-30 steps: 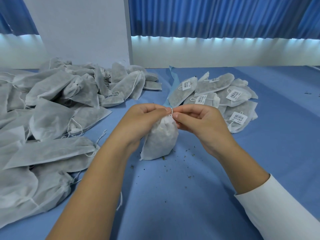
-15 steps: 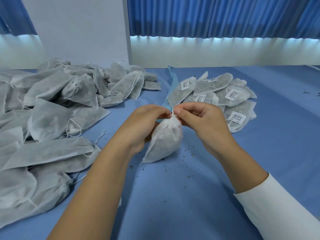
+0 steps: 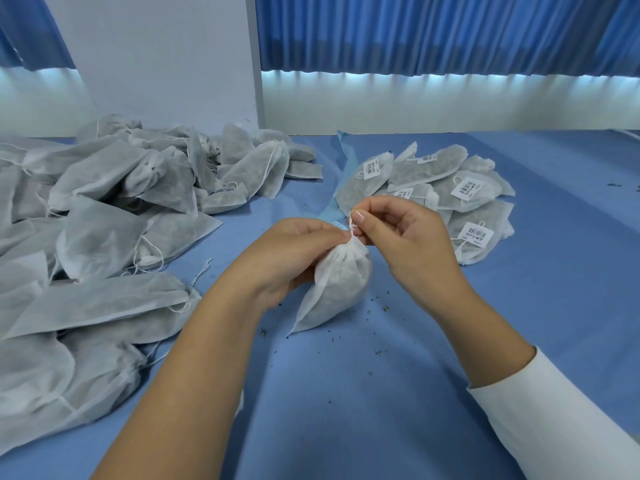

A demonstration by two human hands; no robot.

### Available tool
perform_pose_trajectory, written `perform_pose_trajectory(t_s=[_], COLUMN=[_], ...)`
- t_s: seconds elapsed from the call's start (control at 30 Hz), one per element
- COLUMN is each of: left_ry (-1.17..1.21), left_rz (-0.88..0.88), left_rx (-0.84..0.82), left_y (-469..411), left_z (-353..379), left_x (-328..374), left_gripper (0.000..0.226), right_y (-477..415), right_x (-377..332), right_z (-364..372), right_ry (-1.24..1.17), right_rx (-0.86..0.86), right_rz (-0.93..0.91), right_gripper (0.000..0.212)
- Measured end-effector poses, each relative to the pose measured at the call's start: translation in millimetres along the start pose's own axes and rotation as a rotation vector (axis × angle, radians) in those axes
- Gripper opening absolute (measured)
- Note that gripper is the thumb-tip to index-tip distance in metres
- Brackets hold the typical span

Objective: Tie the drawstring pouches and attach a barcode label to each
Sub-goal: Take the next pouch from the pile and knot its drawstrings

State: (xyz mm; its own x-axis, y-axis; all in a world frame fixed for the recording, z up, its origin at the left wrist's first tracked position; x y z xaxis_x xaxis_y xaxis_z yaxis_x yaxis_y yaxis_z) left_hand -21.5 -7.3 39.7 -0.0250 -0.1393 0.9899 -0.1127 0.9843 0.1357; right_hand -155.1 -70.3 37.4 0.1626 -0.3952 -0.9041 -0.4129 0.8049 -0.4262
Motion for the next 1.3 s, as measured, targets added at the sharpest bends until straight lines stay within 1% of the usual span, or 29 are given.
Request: perform_pose_trajectory(t_s=[0.17,0.3,0.43,0.5,0.57,0.63,0.7,0.8,0.83,0.9,0.97,1.07,1.2,1.3], left_ry=[-0.072,-0.054,-0.137,-0.143,-0.052,0.069,0.139,0.253,0.259,0.131,-0.013,-0.145,-0.307,-0.344], left_rz=[0.025,0.052,0.081,0.116,0.133,0.126,0.104,0.058,0.046,0.066,0.122,0.180,0.225,0.258], left_rx=[0.064,0.129,0.258,0.303,0.280,0.204,0.160,0.116,0.118,0.166,0.232,0.310,0.330,0.308], left_y=[-0.7,-1.0,-4.3,-3.8,-2.5,-0.8,2.2,4.1,3.8,1.7,-1.0,-4.3,-7.6,-7.8], left_z=[-0.3,2.3,6.9,12.3,19.0,25.5,29.3,34.2,35.3,34.9,34.2,33.9,35.1,36.7], left_x=[0.5,2.8,0.8,0.4,0.5,1.0,1.6,0.0,-0.9,-2.4,-3.6,-2.7,-1.6,-0.2], left_gripper=[0.017,0.019,0.016,0.016,0.016,0.013,0.011,0.009,0.010,0.011,0.013,0.016,0.020,0.021], right_y=[-0.5,-1.7,-2.2,-2.3,-2.3,-2.5,-2.8,-4.9,-5.6,-6.9,-7.9,-9.3,-11.5,-11.6], right_x=[-2.4,-3.0,-2.6,-2.4,-2.8,-3.5,-3.6,-4.4,-4.2,-2.5,-0.2,3.1,3.4,2.5], right_z=[-0.4,-1.7,-2.3,-2.8,-3.5,-4.5,-6.1,-8.3,-8.9,-10.3,-11.9,-12.3,-15.0,-16.5], right_ry=[0.019,0.082,0.125,0.134,0.128,0.100,0.091,0.129,0.139,0.156,0.193,0.249,0.294,0.301], right_rx=[0.001,-0.004,-0.001,0.005,0.019,0.035,0.047,0.047,0.045,0.060,0.094,0.138,0.205,0.230], right_rz=[0.006,0.011,0.006,0.003,0.000,0.017,0.042,0.009,-0.002,-0.011,-0.021,-0.032,-0.053,-0.067], right_gripper=[0.007,0.007,0.008,0.009,0.009,0.011,0.011,0.009,0.008,0.007,0.006,0.006,0.006,0.005])
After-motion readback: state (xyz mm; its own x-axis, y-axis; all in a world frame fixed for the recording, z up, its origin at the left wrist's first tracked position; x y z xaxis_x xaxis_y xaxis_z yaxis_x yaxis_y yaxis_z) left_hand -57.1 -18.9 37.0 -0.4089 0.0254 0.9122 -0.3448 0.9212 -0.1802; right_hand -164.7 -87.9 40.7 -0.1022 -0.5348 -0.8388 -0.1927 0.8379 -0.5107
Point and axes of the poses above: each hand's wrist, its own y-axis away from the middle knuckle, its own z-axis out of the palm, x = y × z, the point moved 3 cm from there along -y, towards the middle knuckle, and after that the axes turned 2 degrees about -y, right-handed, at the moved point
